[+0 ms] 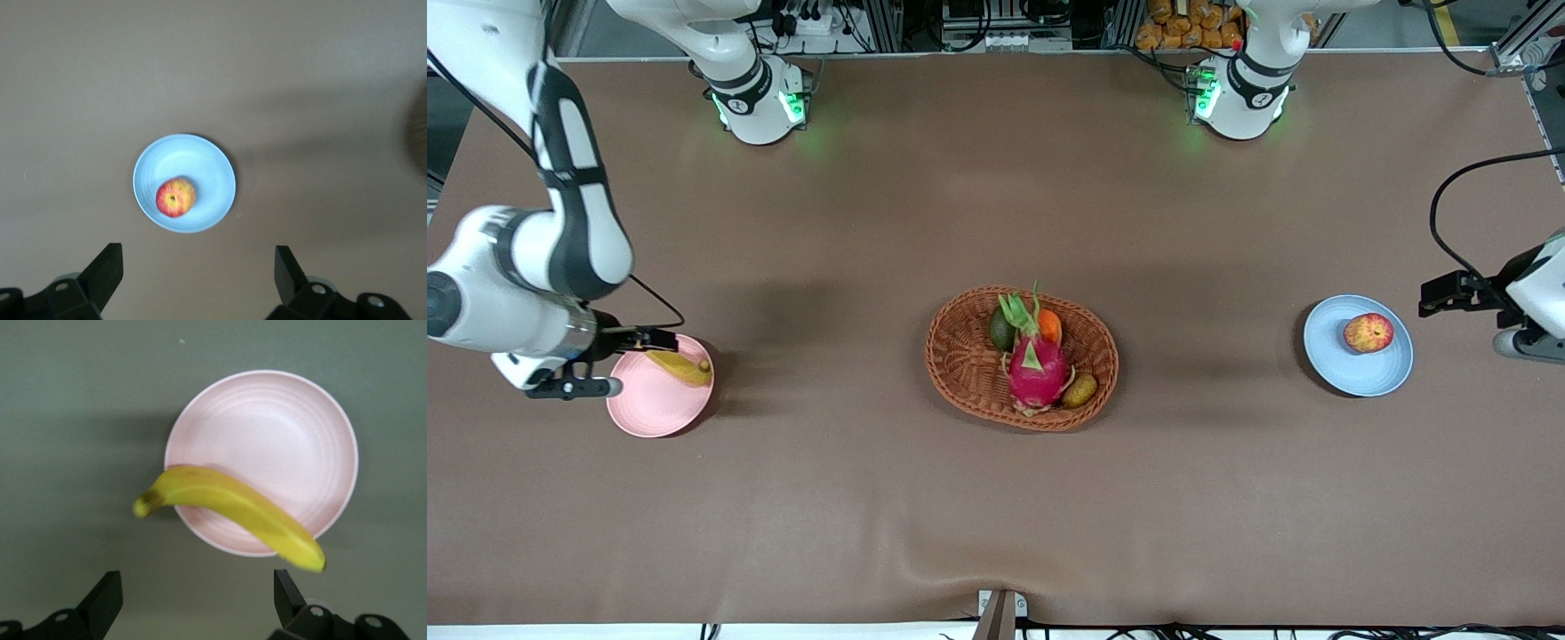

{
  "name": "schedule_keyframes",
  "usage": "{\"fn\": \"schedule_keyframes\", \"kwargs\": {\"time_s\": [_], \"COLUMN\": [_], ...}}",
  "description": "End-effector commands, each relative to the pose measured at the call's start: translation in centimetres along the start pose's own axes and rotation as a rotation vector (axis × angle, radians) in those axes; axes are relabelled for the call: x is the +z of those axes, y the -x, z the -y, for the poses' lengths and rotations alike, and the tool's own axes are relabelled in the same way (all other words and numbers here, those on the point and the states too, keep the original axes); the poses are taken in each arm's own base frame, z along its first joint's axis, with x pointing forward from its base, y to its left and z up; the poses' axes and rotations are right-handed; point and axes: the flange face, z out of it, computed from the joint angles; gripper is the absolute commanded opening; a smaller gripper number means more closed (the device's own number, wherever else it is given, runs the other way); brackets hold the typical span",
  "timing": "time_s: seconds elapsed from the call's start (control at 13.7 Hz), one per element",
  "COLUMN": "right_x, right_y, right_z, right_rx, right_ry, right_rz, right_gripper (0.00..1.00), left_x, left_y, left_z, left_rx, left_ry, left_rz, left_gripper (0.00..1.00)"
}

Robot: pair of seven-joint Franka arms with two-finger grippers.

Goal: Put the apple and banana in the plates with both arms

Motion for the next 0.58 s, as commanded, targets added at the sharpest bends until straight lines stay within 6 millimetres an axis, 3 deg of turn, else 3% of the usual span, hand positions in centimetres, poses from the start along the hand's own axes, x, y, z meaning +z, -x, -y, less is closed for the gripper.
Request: {"fn": "schedule_keyframes", "kwargs": {"time_s": [0.0, 0.15, 0.29, 0.51], "right_x": [-6.8, -11.8, -15.7, -22.0], "right_y": [2.9, 6.0, 8.6, 10.5], "right_z": [-0.4, -0.5, 0.1, 2.3], "right_rx": [0.019, 0.046, 0.098, 0.215], "right_ry": [-0.023, -0.042, -0.048, -0.043], "right_rz": [-0.012, -0.033, -0.044, -0.022], "right_gripper": [1.0, 1.0, 1.0, 1.0], "left_x": [-3.8, -6.4, -9.0, -11.3], "left_y": [2.9, 6.0, 7.8, 10.4], "left_z": [-1.1, -2.5, -4.4, -4.7], "left_rx": [-0.134, -0.18, -0.199, -0.203], "left_ry": [0.031, 0.04, 0.037, 0.04], "left_rz": [0.003, 0.053, 0.029, 0.032], "left_gripper": [1.0, 1.0, 1.0, 1.0]}}
